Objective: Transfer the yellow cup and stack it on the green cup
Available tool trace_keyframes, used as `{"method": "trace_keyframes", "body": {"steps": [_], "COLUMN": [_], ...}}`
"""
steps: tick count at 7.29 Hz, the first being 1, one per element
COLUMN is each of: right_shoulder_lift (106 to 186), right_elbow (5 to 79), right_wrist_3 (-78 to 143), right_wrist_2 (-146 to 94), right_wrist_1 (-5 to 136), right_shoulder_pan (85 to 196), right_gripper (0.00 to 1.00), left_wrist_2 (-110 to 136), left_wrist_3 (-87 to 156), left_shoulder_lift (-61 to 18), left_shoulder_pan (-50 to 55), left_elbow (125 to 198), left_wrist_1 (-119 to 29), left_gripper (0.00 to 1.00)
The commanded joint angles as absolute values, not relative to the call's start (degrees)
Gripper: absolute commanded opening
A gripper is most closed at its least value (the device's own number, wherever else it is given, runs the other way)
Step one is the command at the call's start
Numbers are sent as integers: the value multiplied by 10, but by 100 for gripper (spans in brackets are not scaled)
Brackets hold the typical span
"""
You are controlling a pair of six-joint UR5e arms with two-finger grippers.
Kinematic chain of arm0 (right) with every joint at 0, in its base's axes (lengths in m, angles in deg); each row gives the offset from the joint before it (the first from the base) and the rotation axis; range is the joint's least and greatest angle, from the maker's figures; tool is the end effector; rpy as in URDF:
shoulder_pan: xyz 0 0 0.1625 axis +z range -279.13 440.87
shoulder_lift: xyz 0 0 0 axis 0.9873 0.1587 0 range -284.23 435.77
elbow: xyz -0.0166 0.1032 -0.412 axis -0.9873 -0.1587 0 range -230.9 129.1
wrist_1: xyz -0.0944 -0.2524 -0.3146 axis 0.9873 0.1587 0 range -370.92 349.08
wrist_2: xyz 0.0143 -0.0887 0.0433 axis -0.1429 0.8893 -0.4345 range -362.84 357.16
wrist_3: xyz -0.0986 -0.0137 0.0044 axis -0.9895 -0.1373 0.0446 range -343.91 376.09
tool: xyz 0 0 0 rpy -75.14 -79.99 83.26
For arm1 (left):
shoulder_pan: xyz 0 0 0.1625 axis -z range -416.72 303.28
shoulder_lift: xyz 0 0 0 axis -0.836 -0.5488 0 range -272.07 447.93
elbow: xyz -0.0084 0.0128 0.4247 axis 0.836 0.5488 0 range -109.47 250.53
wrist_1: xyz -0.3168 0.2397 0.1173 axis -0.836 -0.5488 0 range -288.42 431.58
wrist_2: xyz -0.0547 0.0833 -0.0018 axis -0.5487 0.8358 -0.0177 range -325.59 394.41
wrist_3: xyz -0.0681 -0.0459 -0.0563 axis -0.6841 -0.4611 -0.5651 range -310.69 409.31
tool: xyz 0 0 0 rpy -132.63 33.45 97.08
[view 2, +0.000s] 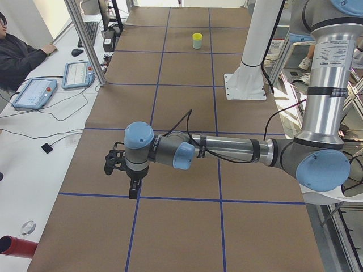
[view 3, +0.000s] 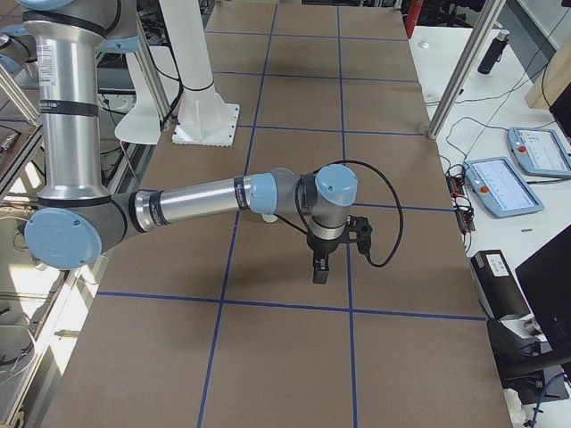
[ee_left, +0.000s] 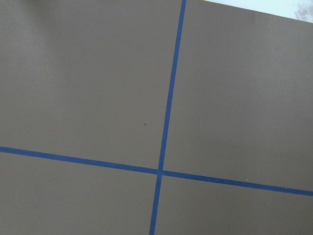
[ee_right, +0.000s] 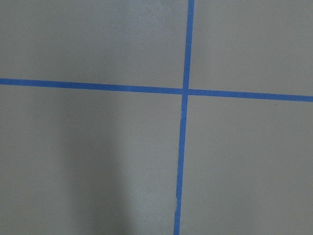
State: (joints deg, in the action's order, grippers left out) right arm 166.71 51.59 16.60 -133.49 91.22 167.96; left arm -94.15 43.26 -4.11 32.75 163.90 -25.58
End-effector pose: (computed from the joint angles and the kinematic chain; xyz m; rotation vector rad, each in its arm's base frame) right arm 0.0440 -0.4791 0.5856 -0.0308 -0.7090 -0.0365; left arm -0.0664 -0.5205 0.6045 0.1722 0.6812 -0.0185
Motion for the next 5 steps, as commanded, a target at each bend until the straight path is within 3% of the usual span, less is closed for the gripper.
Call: {"method": "trace_keyframes", "body": {"steps": [1,5], "right_shoulder_lift": [1668,1672], "right_elbow": [501,494], "right_wrist_3": [166,166], "right_wrist_2": [-1336,-1338], "right_wrist_1": [907,904], "right_shoulder_pan": [1680,1680], "right_gripper": [99,99], "left_wrist_2": [-937,-939], "left_wrist_3": [501,503], "left_shoulder_lift": [2,15], "left_shoulder_pan": [321,323], "left_elbow": [1681,1673], "left_wrist_1": [-198,-201], "left_gripper": [100,100]}}
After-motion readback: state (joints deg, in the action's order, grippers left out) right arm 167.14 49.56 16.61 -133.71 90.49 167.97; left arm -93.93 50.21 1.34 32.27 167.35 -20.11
